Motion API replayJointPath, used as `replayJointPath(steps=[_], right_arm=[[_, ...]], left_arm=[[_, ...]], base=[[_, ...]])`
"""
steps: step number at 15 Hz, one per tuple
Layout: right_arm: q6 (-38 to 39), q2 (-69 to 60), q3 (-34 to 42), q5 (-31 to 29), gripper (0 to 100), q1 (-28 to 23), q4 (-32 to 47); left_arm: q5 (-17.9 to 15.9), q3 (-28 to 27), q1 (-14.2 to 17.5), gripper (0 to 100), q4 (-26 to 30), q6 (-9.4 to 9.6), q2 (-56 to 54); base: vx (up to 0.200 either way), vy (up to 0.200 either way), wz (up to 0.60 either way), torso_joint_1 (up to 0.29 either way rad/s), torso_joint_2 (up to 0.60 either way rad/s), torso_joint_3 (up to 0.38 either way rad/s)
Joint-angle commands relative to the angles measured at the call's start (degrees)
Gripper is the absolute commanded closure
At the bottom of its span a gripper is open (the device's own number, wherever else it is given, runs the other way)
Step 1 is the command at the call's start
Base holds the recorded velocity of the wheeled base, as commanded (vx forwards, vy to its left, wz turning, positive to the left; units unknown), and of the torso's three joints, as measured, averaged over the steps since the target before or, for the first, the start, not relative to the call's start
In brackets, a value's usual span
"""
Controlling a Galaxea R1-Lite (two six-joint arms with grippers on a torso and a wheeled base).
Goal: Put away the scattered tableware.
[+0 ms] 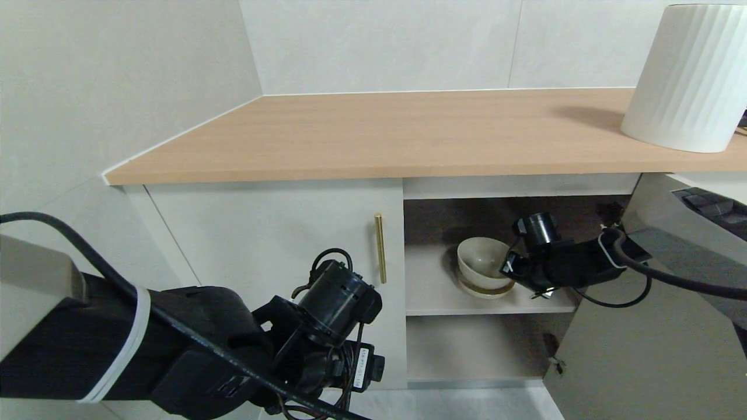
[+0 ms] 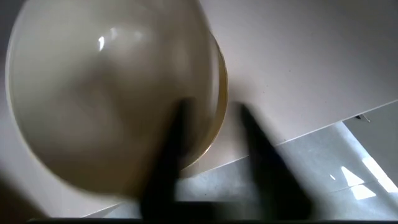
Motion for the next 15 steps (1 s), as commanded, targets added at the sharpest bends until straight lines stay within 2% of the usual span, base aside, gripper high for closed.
replayJointPath(steps=[1, 8, 11, 15], right_arm=[[0.00, -0.24, 0.15, 0.03, 0, 0.02, 0.00], [-0.09, -2.96, 1.64, 0.12, 0, 0.28, 0.44], [-0.97, -10.08, 7.00, 1.00, 0, 2.30, 0.44], [-5.71, -28.54, 21.24, 3.20, 0, 8.01, 1.06]], left_arm=[[-0.01, 0.00, 0.01, 0, 0.01, -0.04, 0.08], [0.08, 0.00, 0.45, 0, 0.01, -0.21, -0.89], [0.08, 0.36, 1.68, 0, 0.01, -0.91, -4.85], [0.08, 2.47, 5.64, 0, 1.07, -0.48, -17.33]], base=[[0.000, 0.000, 0.00, 0.000, 0.00, 0.000], [0.000, 0.000, 0.00, 0.000, 0.00, 0.000], [0.000, 0.000, 0.00, 0.000, 0.00, 0.000], [0.000, 0.000, 0.00, 0.000, 0.00, 0.000]])
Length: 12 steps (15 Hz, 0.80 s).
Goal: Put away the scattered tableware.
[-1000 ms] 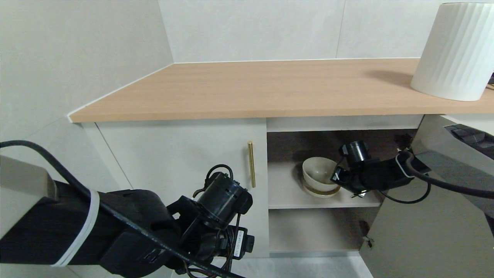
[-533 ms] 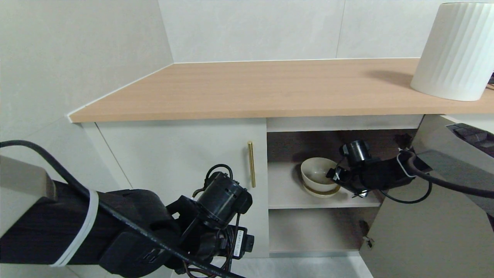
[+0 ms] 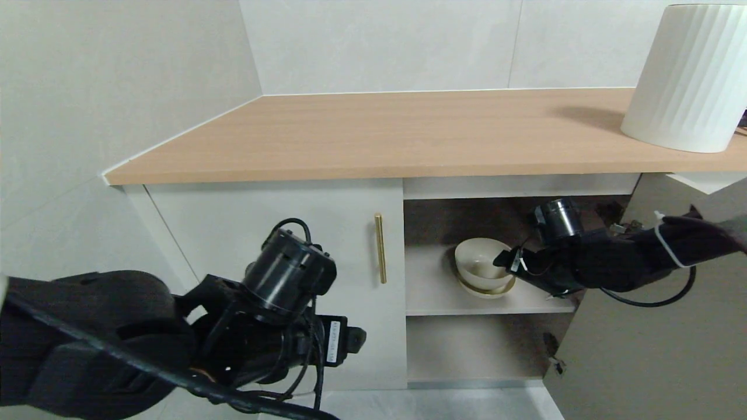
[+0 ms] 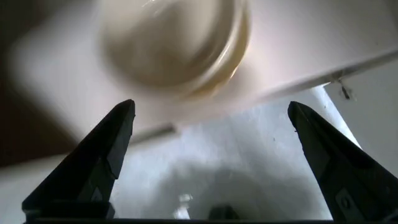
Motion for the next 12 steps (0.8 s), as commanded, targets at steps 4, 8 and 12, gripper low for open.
replayJointPath(steps=[4, 8, 12], right_arm=[[-6.50, -30.12, 14.49, 6.35, 0, 7.49, 8.25], [-6.94, -39.35, 16.16, 6.44, 0, 10.12, 13.96], [-11.42, -40.31, 19.76, 5.83, 0, 12.06, 14.13]], left_arm=[[-0.23, 2.81, 4.40, 0, 2.71, 0.32, -18.48], [-0.32, 4.31, 6.16, 0, 2.54, 0.85, -21.64], [-0.32, 5.01, 6.33, 0, 2.45, 1.73, -21.38]], base=[[0.000, 0.000, 0.00, 0.000, 0.00, 0.000], [0.000, 0.000, 0.00, 0.000, 0.00, 0.000], [0.000, 0.000, 0.00, 0.000, 0.00, 0.000]])
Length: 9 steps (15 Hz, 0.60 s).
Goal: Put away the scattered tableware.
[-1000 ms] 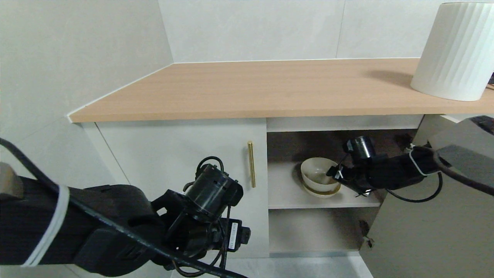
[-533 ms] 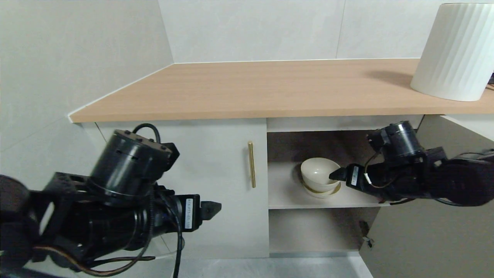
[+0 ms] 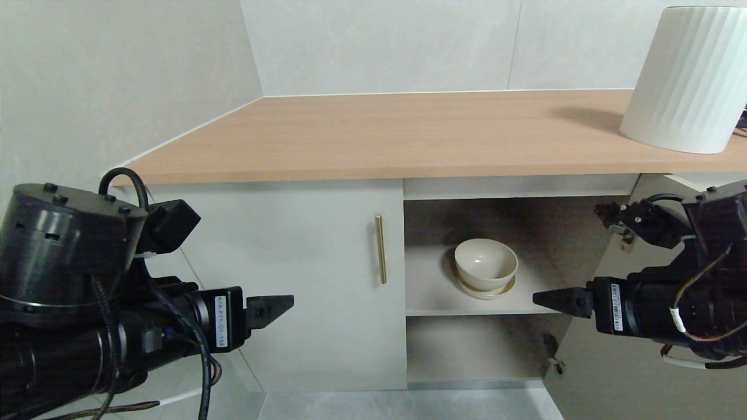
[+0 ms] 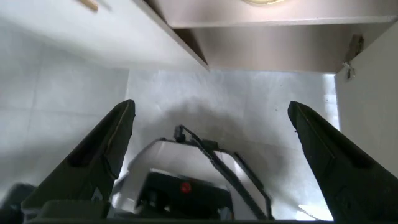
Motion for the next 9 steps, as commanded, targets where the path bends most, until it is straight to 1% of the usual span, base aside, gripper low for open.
replayJointPath(steps=[1, 3, 9], right_arm=[[-0.73, -1.54, 0.95, -0.17, 0, 0.39, -0.07], [-0.82, -1.63, 0.95, -0.17, 0, 0.39, 0.02], [-1.09, -1.01, 1.56, -0.17, 0, 0.48, 0.02]], left_arm=[[0.01, 0.24, 0.04, 0, -0.05, -0.01, 0.04], [0.01, 0.33, 0.04, 0, -0.05, -0.01, 0.04], [0.10, 0.42, 0.04, 0, -0.05, -0.01, 0.66]], base=[[0.000, 0.000, 0.00, 0.000, 0.00, 0.000], [0.000, 0.000, 0.00, 0.000, 0.00, 0.000], [-0.200, 0.000, 0.00, 0.000, 0.00, 0.000]])
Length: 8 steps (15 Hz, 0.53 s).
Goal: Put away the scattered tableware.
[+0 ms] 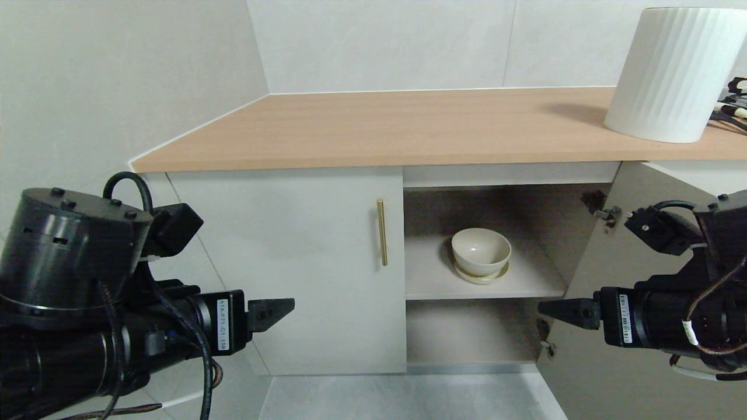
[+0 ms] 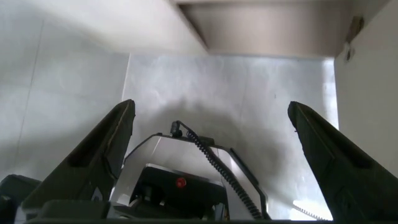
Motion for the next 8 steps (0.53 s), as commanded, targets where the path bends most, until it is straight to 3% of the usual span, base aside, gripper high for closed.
replayJointPath(steps=[1, 8], right_arm=[[-0.08, 0.49, 0.27, 0.01, 0, 0.01, -0.03], [-0.87, 0.49, 0.62, 0.01, 0, 0.01, -0.03]], left_arm=[[0.03, 0.01, -0.01, 0, -0.01, -0.03, 0.33], [0.03, 0.01, -0.01, 0, -0.01, -0.03, 0.59]], base=[[-0.200, 0.000, 0.00, 0.007, 0.01, 0.007], [-0.200, 0.000, 0.00, 0.000, 0.00, -0.001]])
